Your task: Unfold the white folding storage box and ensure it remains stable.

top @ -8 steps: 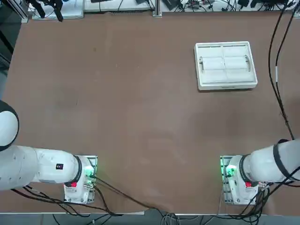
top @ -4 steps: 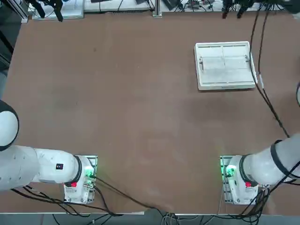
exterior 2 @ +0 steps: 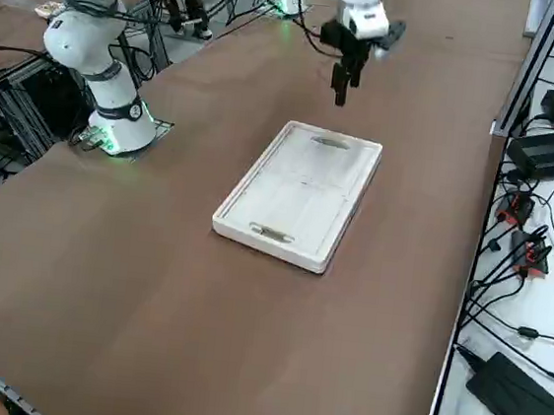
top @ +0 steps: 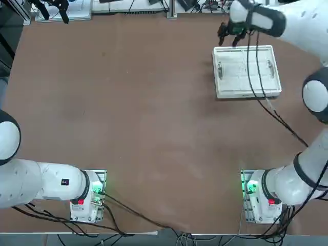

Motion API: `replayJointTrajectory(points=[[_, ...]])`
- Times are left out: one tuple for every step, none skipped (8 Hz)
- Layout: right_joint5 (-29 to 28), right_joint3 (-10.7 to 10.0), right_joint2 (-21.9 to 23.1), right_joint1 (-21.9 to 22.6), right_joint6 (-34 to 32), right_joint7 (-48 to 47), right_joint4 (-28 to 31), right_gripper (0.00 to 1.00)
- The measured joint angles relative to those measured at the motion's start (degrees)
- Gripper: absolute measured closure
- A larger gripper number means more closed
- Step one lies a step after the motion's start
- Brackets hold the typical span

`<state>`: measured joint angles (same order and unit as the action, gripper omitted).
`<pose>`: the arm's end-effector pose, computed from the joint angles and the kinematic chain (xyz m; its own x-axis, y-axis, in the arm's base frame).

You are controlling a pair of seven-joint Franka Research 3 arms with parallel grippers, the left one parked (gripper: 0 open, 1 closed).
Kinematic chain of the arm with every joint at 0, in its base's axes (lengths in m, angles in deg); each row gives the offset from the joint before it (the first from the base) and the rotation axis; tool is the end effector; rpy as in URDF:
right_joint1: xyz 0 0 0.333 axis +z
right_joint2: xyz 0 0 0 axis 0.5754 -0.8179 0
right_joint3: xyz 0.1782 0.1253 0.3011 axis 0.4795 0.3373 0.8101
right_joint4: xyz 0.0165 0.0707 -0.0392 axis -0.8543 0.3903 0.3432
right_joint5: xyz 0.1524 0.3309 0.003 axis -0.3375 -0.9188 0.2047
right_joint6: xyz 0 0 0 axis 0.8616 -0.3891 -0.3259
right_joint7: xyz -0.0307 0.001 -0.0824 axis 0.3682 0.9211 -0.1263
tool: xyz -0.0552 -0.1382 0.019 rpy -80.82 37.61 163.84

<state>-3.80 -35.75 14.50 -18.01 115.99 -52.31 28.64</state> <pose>0.6110 0.1931 0.3776 0.9973 -0.0638 -0.0371 -0.0649 -0.9974 -0.0302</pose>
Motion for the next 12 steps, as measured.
replayJointTrajectory(points=[[0.00, -0.01, -2.53, 0.27, 2.72, -0.91, 0.40, 0.00], [0.00, -0.03, -4.43, 0.33, 6.55, -2.51, 1.12, 0.00], [0.00, -0.02, -5.79, 0.57, 11.04, -4.83, 2.53, 0.00], [0.00, -0.03, -6.82, 1.02, 14.41, -7.15, 4.00, 0.00], [0.00, -0.02, -7.71, 1.59, 15.86, -9.01, 4.84, 0.00], [0.00, -0.02, -8.53, 1.95, 16.07, -10.13, 5.13, 0.00], [0.00, -0.03, -9.27, 2.01, 16.09, -10.47, 5.18, 0.00], [0.00, -0.09, -9.76, 2.01, 16.10, -10.81, 5.20, 0.00], [0.00, -0.10, -10.01, 2.01, 16.10, -11.65, 5.22, 0.01], [0.00, -0.10, -10.14, 2.09, 16.11, -12.20, 5.21, 0.01], [0.00, -0.10, -10.16, 2.39, 16.14, -12.34, 5.20, 0.01], [0.00, -0.08, -10.16, 2.85, 16.16, -12.43, 5.16, 0.03]])
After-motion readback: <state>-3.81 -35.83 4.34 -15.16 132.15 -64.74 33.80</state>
